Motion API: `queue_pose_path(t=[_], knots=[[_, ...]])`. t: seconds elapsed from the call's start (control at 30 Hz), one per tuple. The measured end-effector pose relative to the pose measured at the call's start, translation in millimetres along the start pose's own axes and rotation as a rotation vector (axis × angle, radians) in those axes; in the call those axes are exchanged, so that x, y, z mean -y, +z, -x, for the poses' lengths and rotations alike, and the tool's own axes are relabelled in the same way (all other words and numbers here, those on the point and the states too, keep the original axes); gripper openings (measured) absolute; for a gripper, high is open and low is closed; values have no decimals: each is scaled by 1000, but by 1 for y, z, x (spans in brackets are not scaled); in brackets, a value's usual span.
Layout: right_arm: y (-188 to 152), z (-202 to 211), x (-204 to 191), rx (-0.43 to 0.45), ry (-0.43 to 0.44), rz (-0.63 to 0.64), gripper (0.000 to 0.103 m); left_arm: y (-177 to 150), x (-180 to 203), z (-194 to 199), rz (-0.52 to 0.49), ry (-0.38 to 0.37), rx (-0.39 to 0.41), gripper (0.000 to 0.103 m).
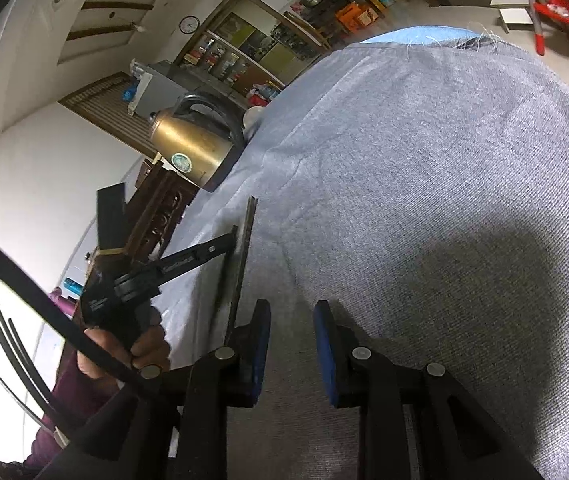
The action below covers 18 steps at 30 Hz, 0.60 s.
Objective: Organize utensils
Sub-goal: 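Close the right gripper on a chopstick while the left gripper closes on another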
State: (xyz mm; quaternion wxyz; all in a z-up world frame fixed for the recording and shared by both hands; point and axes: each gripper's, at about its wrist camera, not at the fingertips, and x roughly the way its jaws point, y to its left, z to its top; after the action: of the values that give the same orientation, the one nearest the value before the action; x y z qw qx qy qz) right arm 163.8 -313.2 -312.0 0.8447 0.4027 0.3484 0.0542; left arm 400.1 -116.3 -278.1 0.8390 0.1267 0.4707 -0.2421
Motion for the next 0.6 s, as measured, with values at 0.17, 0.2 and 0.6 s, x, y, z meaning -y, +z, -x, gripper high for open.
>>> queue_pose_path(t=[0.17,0.2,0.6], knots=[[4,-11,-22,-24,-69,108,26,-17,-29,18,34,20,9,6],[10,-15,-32,-29,-92,144,26,-20,-38,23,57,22,14,6],[101,-144,-110,-359,-214,275,26,-30,-103,21,279,-16,-92,10]])
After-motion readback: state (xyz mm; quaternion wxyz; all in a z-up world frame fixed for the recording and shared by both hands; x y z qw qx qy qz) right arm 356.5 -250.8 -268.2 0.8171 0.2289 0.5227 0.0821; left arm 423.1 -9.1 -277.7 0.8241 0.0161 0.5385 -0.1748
